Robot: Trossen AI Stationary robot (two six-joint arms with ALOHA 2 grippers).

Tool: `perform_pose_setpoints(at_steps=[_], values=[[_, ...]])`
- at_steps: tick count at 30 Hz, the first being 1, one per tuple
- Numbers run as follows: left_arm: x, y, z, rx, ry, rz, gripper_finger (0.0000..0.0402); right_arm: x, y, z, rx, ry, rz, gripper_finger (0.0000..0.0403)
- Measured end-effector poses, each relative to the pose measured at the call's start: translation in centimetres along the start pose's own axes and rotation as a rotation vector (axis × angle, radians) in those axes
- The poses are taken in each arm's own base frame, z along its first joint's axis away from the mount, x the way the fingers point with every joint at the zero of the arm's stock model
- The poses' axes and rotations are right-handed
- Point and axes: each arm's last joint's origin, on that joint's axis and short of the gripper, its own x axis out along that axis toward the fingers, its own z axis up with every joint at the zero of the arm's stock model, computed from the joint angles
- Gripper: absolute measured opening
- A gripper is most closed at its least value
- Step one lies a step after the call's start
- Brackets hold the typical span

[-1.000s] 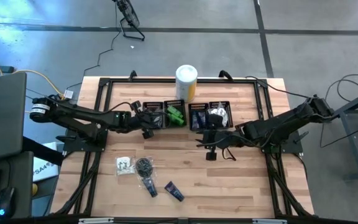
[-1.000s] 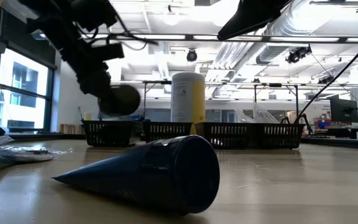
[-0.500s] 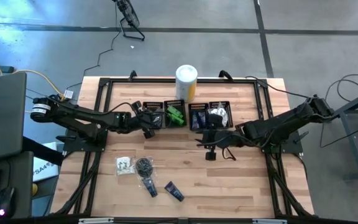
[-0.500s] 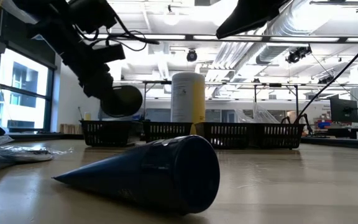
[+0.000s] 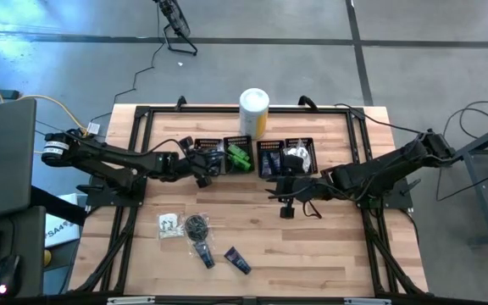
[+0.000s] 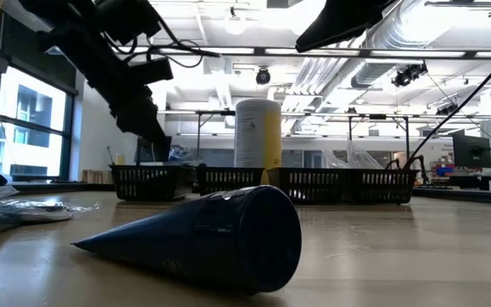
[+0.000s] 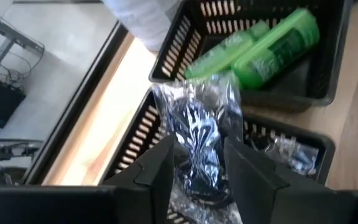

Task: Pick & Place Travel size toiletries
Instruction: Put the cotton pack into the right black bin

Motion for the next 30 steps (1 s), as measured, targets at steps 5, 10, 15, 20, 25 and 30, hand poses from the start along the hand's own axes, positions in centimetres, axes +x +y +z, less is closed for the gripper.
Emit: perform_pose_setpoints(at_steps=[5,10,15,20,25,30], values=[[-0.5,0.2,1.4,0.039,-0.039,-0.015,0.0133,0.0,0.0,0.0,0.0,0.0,-0.001,0.0113],[-0.8,0.2,2.1,0.066,-0.08,-0.086,0.0094,0.0,0.0,0.0,-0.001,0.0,0.0,0.0113],[-0.8,0.0,2.7,0.068,-0.136,-0.149,0.0039,0.0,0.0,0.0,0.0,0.0,0.0,0.0113],[-0.9,-0.1,3.2,0.087,-0.193,-0.186,0.0004,0.0,0.0,0.0,0.001,0.001,0.0,0.0113],[-1.0,-0.1,3.3,0.094,-0.206,-0.206,0.0005,0.0,0.0,0.0,0.002,0.001,0.0,0.0113],[-1.0,-0.2,3.3,0.109,-0.208,-0.207,0.0005,0.0,0.0,0.0,0.0,0.001,0.0,0.0113]])
